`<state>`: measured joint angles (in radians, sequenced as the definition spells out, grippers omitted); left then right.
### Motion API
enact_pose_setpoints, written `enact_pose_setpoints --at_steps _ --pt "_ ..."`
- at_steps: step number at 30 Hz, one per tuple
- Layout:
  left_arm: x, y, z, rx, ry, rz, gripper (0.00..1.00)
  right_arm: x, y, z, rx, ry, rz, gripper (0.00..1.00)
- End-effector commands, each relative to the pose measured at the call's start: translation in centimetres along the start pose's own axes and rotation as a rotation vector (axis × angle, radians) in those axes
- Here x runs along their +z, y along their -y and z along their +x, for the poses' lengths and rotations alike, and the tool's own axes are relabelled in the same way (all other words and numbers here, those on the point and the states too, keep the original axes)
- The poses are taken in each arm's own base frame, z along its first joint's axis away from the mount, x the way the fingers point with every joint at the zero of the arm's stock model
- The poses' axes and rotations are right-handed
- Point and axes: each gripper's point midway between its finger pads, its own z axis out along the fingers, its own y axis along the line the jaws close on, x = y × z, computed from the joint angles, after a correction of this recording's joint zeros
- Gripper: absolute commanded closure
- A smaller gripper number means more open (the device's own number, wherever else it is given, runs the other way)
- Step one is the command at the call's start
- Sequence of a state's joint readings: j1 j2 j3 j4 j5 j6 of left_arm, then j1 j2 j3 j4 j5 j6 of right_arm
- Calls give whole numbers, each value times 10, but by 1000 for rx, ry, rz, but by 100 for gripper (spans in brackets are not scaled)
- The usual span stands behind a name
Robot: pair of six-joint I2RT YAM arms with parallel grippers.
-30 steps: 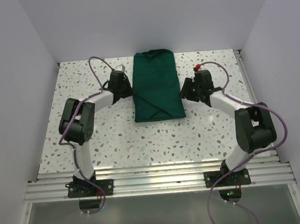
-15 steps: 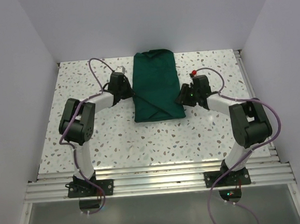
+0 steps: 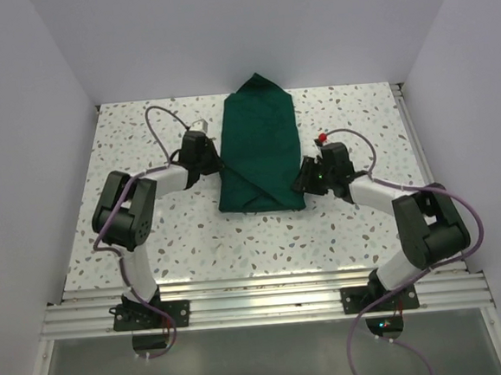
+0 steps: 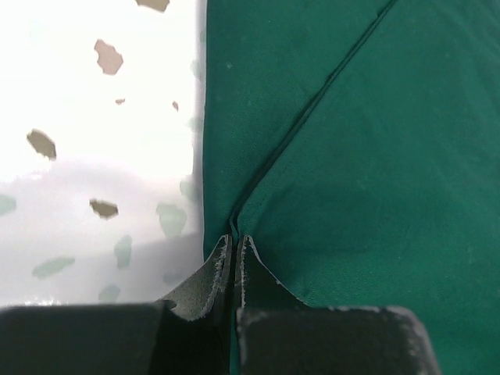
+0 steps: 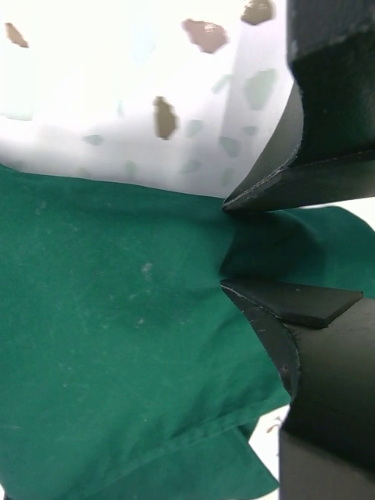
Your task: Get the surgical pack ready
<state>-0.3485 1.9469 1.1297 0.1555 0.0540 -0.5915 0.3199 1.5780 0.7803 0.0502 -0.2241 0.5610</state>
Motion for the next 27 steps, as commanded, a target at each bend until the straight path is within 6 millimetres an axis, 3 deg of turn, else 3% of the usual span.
enact_pose_setpoints --at_steps 1,5,10,13,27 --pt "-18 1 16 12 -17 -16 100 -17 -4 4 1 17 -8 57" --pt "-31 -7 34 7 -28 -33 100 -29 -2 18 -2 11 -1 57" --pt "-44 -8 43 6 -26 -34 100 -40 -3 37 -4 -18 -3 57" --pt "-49 -9 50 6 -34 -33 100 -45 -2 57 -6 -46 -4 57" --pt "-73 -13 73 22 -36 -51 100 -71 -4 92 7 -60 -15 58"
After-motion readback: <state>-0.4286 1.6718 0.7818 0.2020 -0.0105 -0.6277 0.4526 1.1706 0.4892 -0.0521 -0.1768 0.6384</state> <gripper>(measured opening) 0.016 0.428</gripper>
